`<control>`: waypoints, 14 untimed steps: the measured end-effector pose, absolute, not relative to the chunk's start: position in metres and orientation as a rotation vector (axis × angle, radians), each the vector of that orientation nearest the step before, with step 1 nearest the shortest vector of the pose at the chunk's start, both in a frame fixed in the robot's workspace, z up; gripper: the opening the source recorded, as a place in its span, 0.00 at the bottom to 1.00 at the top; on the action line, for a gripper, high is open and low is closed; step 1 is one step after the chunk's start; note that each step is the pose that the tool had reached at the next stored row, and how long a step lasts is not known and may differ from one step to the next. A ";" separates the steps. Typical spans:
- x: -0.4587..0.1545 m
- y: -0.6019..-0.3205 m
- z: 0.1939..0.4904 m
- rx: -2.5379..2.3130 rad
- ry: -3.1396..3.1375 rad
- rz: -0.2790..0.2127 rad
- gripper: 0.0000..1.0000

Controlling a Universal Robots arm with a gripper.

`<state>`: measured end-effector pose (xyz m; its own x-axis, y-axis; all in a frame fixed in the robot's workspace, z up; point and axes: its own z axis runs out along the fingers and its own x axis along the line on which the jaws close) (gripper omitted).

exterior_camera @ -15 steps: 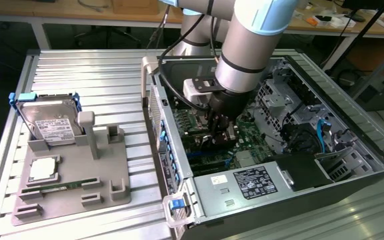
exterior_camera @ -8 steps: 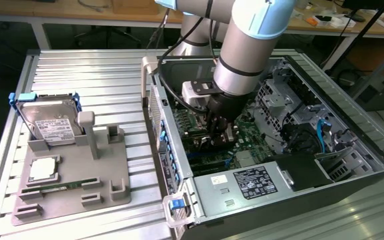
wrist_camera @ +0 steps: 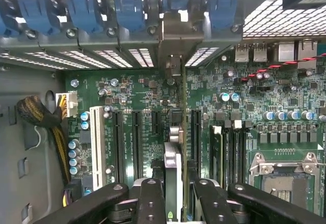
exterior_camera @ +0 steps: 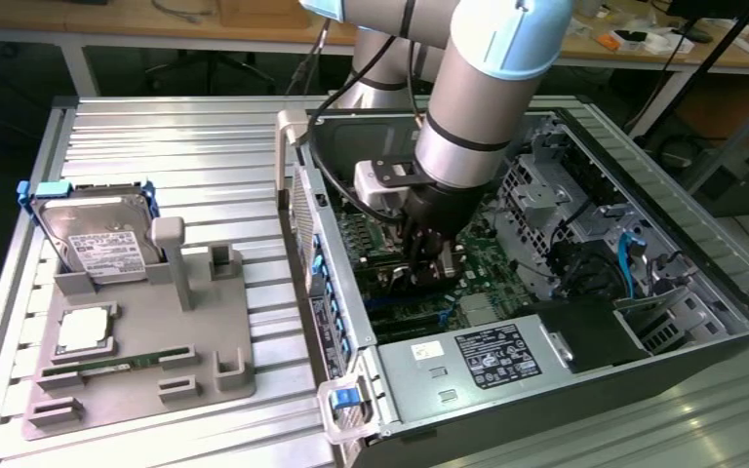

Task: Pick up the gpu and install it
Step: 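Insert the gpu into the slot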

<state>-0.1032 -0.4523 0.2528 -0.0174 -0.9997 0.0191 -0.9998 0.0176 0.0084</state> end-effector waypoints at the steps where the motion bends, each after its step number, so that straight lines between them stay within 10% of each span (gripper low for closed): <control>1: -0.103 -0.452 0.253 2.188 -2.227 0.012 0.27; 14: -0.103 -0.452 0.261 2.188 -2.227 0.012 0.27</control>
<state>-0.1033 -0.4523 0.2608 -0.0174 -0.9997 0.0190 -0.9998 0.0176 0.0083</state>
